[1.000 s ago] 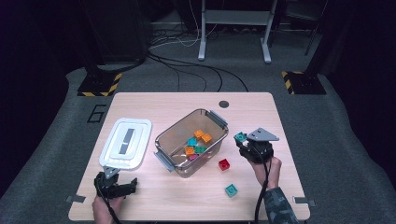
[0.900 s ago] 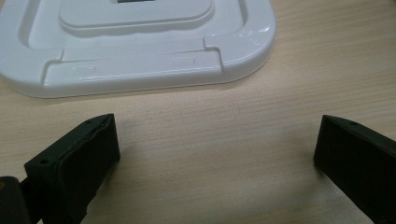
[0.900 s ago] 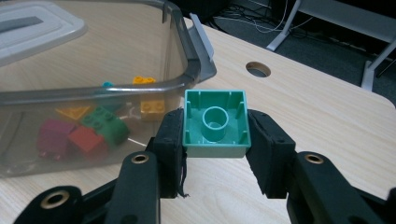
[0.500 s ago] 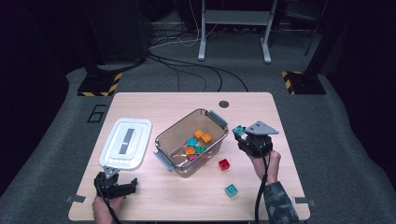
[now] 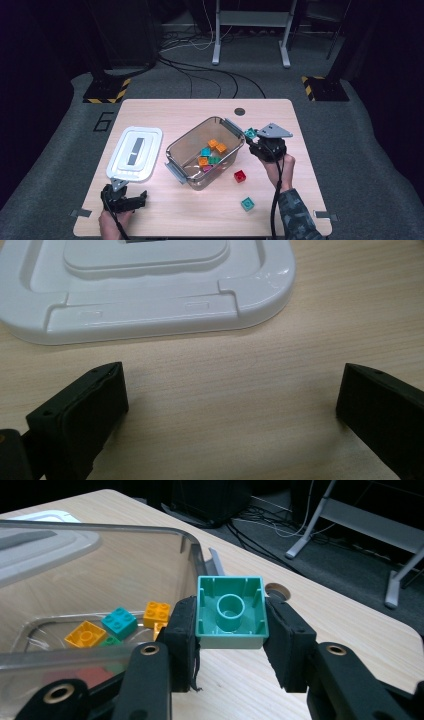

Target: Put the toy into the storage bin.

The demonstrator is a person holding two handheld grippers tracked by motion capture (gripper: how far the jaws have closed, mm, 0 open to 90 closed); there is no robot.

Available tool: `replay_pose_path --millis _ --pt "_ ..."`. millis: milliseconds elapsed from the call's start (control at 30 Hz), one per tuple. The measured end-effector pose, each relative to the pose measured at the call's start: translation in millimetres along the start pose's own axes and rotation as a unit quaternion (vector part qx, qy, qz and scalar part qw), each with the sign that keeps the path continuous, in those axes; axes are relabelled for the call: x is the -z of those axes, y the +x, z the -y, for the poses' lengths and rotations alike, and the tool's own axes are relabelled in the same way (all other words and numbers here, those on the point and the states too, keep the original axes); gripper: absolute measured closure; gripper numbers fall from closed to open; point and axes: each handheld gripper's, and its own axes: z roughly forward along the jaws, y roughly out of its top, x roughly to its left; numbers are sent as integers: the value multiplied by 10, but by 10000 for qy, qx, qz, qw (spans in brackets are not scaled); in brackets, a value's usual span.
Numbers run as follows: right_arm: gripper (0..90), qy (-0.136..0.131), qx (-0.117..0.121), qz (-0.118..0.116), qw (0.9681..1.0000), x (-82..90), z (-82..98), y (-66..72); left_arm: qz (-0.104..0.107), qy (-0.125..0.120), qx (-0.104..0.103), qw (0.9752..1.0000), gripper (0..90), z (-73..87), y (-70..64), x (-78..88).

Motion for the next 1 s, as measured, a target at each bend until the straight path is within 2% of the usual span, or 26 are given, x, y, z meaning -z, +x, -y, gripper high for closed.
replay_pose_path --millis 433,700,733,833,1000 --pt "583 107 114 -323 9994 -287 -139 147 1 0 0 10000 0 0 0 0" --pt "574 296 157 -478 9983 -377 -176 205 -1 0 0 10000 0 0 0 0" --pt "560 300 174 -487 9982 -382 -175 205 0 0 -1 10000 0 0 0 0" --pt "434 361 107 -433 9984 -381 -164 204 0 -1 0 10000 0 0 0 0" --pt "298 265 -94 -415 9987 -295 -142 156 -2 -4 -4 10000 0 0 0 0"
